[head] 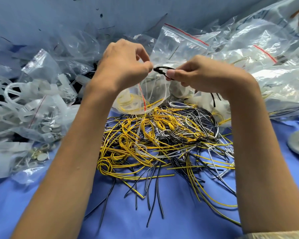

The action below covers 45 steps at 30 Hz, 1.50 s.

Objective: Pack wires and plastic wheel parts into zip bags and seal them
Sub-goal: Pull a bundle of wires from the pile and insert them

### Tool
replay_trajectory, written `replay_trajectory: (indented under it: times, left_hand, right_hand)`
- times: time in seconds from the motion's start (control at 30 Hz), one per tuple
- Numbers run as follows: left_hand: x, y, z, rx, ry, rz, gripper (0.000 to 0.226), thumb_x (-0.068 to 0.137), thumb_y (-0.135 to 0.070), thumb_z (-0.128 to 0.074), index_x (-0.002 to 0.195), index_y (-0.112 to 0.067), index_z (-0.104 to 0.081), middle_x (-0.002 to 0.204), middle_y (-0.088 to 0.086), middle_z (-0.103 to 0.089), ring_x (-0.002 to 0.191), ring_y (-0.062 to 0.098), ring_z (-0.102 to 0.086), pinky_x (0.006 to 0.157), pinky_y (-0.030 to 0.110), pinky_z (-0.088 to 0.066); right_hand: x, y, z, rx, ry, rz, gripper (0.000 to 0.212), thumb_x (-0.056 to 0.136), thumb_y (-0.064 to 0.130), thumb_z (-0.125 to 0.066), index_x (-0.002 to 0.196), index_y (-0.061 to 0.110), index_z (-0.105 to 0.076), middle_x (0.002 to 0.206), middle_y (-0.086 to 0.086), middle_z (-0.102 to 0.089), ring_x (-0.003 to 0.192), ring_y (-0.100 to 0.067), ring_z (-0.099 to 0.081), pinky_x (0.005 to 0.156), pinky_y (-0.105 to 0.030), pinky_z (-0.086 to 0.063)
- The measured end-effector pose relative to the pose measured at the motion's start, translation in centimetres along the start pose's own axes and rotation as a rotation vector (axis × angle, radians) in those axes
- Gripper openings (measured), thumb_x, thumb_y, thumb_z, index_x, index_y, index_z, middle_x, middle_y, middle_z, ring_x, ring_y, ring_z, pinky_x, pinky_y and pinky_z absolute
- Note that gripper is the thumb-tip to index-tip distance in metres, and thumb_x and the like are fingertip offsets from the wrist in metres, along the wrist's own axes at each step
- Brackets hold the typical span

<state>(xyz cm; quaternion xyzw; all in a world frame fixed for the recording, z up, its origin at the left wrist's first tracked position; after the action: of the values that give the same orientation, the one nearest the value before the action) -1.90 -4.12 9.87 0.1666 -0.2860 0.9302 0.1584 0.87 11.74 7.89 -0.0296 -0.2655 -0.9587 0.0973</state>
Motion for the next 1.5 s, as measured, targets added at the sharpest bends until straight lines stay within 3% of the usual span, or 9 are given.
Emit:
replay_trajectory:
  times: [0.07,0.17,0.23,0.37,0.53,0.73,0.83,1.03,1.5]
  left_hand:
    - [-0.2,-0.1,-0.5,0.079,0.064,-0.033,0.012,0.082,-0.029,-0.062,0.087,-0.037,-0.068,0.097,-0.002,-0.061,0.101,0.021,-0.055,0.086,0.029,-0.042]
    - [-0.6,-0.2,-1.2,0.108,0.126,-0.040,0.035,0.079,-0.010,-0.055,0.098,-0.036,-0.070,0.110,0.003,-0.064,0.105,0.023,-0.056,0.085,0.027,-0.040]
    - [-0.7,-0.3,-1.3,0.119,0.134,-0.040,0.047,0.076,-0.004,-0.050,0.106,-0.034,-0.069,0.116,0.007,-0.064,0.107,0.024,-0.056,0.087,0.027,-0.041]
    - [-0.5,-0.3,-1.1,0.092,0.156,-0.047,0.048,0.075,0.000,-0.049,0.111,-0.026,-0.069,0.086,0.001,-0.061,0.081,0.015,-0.050,0.073,0.019,-0.037]
    - [-0.8,-0.9,-0.3,-0.177,0.276,-0.131,0.028,0.080,-0.011,-0.063,0.105,-0.020,-0.070,0.059,-0.021,-0.059,0.050,-0.006,-0.049,0.050,0.004,-0.035]
    - [-1.6,-1.3,1.2,-0.360,0.327,-0.137,0.046,0.060,-0.022,-0.055,0.103,-0.028,-0.071,0.050,-0.017,-0.055,0.048,0.000,-0.043,0.048,0.010,-0.032]
    - [-1.7,-1.3,1.5,-0.402,0.327,-0.118,0.045,0.059,-0.021,-0.054,0.100,-0.026,-0.071,0.051,-0.016,-0.057,0.049,-0.002,-0.045,0.050,0.010,-0.034]
    - [-1.7,-1.6,1.2,-0.378,0.344,-0.119,0.043,0.076,0.005,-0.049,0.103,-0.018,-0.072,0.060,-0.021,-0.064,0.052,-0.010,-0.054,0.049,0.002,-0.035]
    - [-1.5,-1.5,0.7,-0.373,0.357,-0.114,0.044,0.080,0.008,-0.047,0.104,-0.020,-0.071,0.086,-0.009,-0.069,0.071,-0.009,-0.061,0.064,0.006,-0.042]
  right_hand:
    - [-0.1,0.2,-0.3,0.014,0.045,-0.030,0.052,0.096,0.046,-0.044,0.087,-0.002,-0.063,0.063,-0.004,-0.043,0.054,-0.014,-0.034,0.056,-0.027,-0.026]
    - [-0.2,1.1,-0.9,-0.070,0.122,-0.011,0.040,0.096,0.042,-0.047,0.070,0.016,-0.063,0.054,0.005,-0.044,0.041,-0.004,-0.037,0.044,-0.021,-0.031]
    - [0.0,1.8,-1.1,-0.147,0.103,0.034,0.024,0.093,0.038,-0.055,0.078,0.027,-0.070,0.048,0.012,-0.053,0.041,0.003,-0.046,0.041,-0.012,-0.033]
    - [0.7,2.7,-1.4,-0.093,-0.067,0.059,0.011,0.086,0.028,-0.067,0.091,0.023,-0.076,0.053,0.014,-0.061,0.038,0.010,-0.047,0.037,-0.005,-0.032]
    - [1.3,4.7,-3.9,-0.252,-0.026,0.124,0.025,0.088,0.010,-0.048,0.103,0.011,-0.067,0.100,-0.011,-0.067,0.081,-0.024,-0.056,0.061,-0.025,-0.037]
    - [1.7,6.5,-5.7,-0.134,-0.180,0.220,0.028,0.088,0.003,-0.049,0.113,0.003,-0.062,0.113,-0.019,-0.060,0.096,-0.026,-0.055,0.085,-0.037,-0.046]
    - [2.0,6.0,-5.5,-0.011,-0.328,0.159,0.028,0.083,0.000,-0.048,0.107,0.004,-0.061,0.102,-0.015,-0.058,0.088,-0.023,-0.052,0.074,-0.034,-0.043]
    - [3.6,4.6,-9.1,-0.326,0.040,0.160,0.030,0.094,0.009,-0.047,0.121,0.001,-0.056,0.122,-0.019,-0.057,0.113,-0.032,-0.055,0.097,-0.039,-0.044]
    - [2.0,6.0,-7.3,-0.183,0.042,0.338,0.038,0.098,0.025,-0.047,0.132,0.008,-0.050,0.134,-0.016,-0.048,0.122,-0.028,-0.044,0.092,-0.022,-0.030]
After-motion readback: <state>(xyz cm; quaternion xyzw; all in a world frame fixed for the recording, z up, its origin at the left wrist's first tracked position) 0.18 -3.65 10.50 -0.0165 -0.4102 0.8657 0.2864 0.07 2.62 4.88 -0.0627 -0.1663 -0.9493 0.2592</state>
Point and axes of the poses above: each hand's wrist, its own x-axis towards the middle knuckle, its own z-axis out of the back of the hand, y = z × x, the point moved 6 cm from there along x, towards the middle knuckle
